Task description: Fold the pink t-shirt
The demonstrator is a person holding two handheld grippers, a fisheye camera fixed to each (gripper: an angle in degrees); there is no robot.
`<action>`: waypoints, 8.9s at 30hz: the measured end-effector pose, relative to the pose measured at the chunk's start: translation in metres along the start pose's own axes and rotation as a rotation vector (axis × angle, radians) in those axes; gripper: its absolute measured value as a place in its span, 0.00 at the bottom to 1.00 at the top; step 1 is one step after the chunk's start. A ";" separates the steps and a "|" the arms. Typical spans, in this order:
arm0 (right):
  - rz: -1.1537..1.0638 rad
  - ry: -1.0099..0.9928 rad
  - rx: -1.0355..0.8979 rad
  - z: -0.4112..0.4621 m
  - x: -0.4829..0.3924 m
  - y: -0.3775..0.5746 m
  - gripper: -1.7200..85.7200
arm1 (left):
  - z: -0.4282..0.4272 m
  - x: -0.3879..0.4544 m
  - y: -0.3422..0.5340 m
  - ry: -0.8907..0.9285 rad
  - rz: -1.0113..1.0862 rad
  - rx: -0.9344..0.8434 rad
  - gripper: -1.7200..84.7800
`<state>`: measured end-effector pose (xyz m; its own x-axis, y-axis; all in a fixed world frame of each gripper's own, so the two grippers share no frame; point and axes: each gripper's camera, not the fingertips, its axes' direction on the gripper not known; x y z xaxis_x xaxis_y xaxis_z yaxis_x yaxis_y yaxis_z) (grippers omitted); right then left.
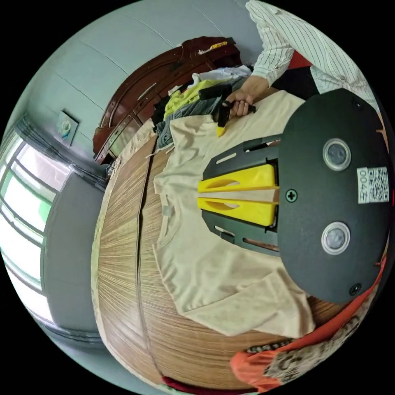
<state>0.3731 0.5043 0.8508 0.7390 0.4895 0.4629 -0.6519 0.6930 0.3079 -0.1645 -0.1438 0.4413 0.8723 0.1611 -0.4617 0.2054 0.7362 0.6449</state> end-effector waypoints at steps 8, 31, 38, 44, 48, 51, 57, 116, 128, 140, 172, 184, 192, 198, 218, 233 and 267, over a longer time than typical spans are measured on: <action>0.032 0.005 0.022 -0.019 0.028 0.013 0.01 | 0.147 0.094 -0.103 -0.395 0.510 -0.273 0.06; 0.030 -0.009 0.014 -0.038 0.055 0.021 0.01 | 0.222 0.066 -0.159 -0.176 0.313 -0.305 0.08; 0.032 -0.006 0.014 -0.038 0.058 0.021 0.01 | 0.228 0.068 -0.165 -0.217 0.230 -0.272 0.07; 0.035 0.007 0.014 -0.037 0.058 0.019 0.01 | 0.193 0.059 -0.172 -0.142 0.155 -0.164 0.12; 0.037 0.009 0.013 -0.036 0.058 0.018 0.01 | 0.168 0.037 -0.161 -0.131 0.053 -0.104 0.11; 0.036 0.011 0.012 -0.036 0.058 0.017 0.01 | 0.169 0.041 -0.151 -0.250 0.074 -0.145 0.08; 0.036 0.011 0.012 -0.034 0.058 0.013 0.01 | 0.194 0.030 -0.122 -0.426 0.048 -0.254 0.04; -0.346 0.515 -0.161 0.059 -0.122 -0.245 0.01 | 0.067 -0.113 0.172 0.845 -0.535 0.682 0.02; -0.262 0.697 -0.193 0.107 -0.110 -0.287 0.01 | 0.074 -0.105 0.175 0.847 -0.539 0.664 0.02; -0.277 0.584 -0.032 0.019 -0.138 -0.250 0.02 | 0.103 -0.071 0.158 0.839 -0.539 0.658 0.02; 0.033 0.280 0.239 -0.195 -0.031 0.074 0.12 | 0.329 0.554 -0.175 -0.073 0.289 -0.515 0.04; 0.057 0.225 0.236 -0.212 -0.013 0.071 0.11 | 0.411 0.588 -0.207 -0.193 0.206 -0.619 0.13; 0.066 0.205 0.219 -0.215 -0.004 0.071 0.10 | 0.420 0.577 -0.219 -0.212 0.195 -0.628 0.05; 0.065 0.210 0.222 -0.218 -0.001 0.071 0.09 | 0.406 0.534 -0.234 -0.067 0.128 -0.638 0.03; 0.005 0.185 0.119 -0.170 -0.007 0.066 0.08 | 0.302 0.172 -0.138 0.634 -0.357 -0.311 0.03; -0.275 0.510 0.111 -0.097 -0.086 0.021 0.10 | 0.279 0.111 -0.073 0.465 -0.463 -0.350 0.04; -0.333 0.567 0.055 -0.043 -0.099 -0.010 0.02 | 0.155 0.192 -0.036 0.212 -0.161 -0.198 0.02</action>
<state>0.3135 0.4717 0.7666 0.8678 0.4673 -0.1691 -0.3698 0.8346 0.4083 0.0643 -0.2413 0.4232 0.7198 0.1500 -0.6778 0.2248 0.8733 0.4321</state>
